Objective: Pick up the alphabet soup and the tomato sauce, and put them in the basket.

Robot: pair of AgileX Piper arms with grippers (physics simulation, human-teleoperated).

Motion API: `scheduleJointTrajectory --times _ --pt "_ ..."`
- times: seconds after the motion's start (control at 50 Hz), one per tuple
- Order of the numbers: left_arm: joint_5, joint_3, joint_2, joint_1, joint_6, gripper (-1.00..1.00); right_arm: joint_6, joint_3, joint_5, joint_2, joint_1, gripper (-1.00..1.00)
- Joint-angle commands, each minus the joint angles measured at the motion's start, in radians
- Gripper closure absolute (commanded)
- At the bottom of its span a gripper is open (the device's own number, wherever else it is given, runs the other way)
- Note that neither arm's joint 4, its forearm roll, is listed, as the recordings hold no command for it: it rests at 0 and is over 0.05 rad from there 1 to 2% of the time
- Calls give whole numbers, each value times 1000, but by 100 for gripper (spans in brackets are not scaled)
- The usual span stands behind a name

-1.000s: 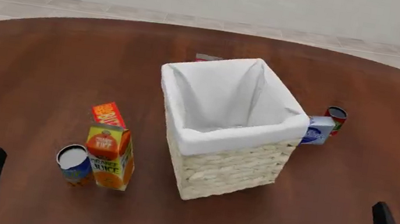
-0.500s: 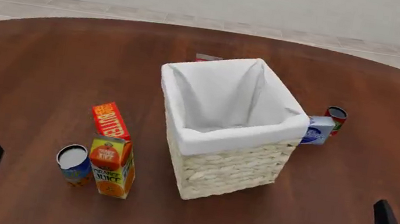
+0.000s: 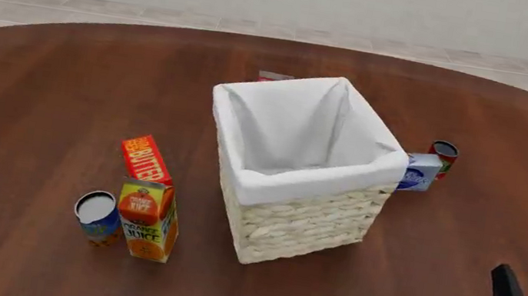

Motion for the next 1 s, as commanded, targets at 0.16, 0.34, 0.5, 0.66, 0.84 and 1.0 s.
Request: scheduleJointTrajectory --times 0.16,0.34,0.5,0.66,0.84,1.0 --pt "93 -127 72 -24 50 -100 7 -1 7 -14 9 -100" --pt "126 -159 159 -12 98 -100 9 -3 7 -15 13 -100" --pt "183 -210 243 -41 58 -100 11 -3 11 -14 13 -100" --pt "235 -224 265 -79 100 -100 13 -2 10 -14 15 -100" --pt "269 -239 272 -81 52 -100 12 -2 10 -13 16 -100" --pt "298 -236 273 -144 40 -100 13 -2 11 -12 16 -100"
